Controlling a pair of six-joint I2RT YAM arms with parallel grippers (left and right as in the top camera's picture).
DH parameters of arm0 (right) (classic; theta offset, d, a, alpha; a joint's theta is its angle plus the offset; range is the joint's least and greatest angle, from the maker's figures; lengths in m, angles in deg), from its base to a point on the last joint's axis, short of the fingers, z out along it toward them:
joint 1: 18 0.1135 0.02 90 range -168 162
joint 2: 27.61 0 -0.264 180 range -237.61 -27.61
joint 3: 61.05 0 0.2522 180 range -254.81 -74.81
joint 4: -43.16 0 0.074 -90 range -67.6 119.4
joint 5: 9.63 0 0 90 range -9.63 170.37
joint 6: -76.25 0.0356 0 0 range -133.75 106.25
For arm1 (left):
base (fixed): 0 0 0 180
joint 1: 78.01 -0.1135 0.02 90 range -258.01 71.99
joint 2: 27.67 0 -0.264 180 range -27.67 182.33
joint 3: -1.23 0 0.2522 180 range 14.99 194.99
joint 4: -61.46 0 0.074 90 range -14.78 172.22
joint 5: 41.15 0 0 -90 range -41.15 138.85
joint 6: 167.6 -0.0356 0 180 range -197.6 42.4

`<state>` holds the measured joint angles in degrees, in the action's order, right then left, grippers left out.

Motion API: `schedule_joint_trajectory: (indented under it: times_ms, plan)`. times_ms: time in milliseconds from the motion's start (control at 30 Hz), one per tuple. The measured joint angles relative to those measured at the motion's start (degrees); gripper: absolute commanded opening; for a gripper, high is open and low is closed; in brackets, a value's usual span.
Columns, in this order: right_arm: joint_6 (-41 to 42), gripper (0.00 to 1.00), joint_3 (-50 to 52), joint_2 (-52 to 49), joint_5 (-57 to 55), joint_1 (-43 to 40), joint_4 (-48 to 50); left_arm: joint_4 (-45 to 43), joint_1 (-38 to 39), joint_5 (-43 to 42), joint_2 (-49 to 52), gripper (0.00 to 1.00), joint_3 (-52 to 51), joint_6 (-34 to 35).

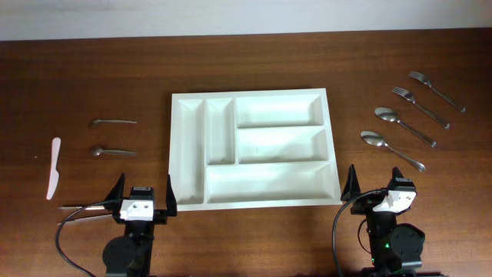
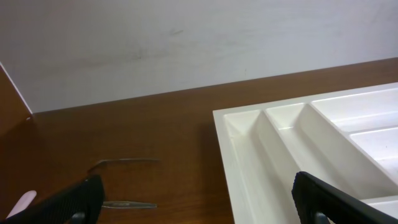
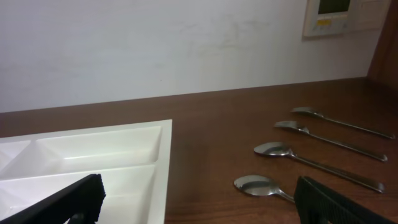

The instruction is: Pack container

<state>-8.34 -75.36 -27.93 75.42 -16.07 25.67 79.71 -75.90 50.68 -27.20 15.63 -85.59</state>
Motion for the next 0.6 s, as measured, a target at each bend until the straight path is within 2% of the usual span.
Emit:
schedule_joint_trajectory:
  times_ms: [600]
  plan:
    - [0.00, 0.99, 0.00, 0.00, 0.00, 0.00, 0.00, 0.00, 0.00, 0.00, 0.00, 0.99, 0.00, 0.00]
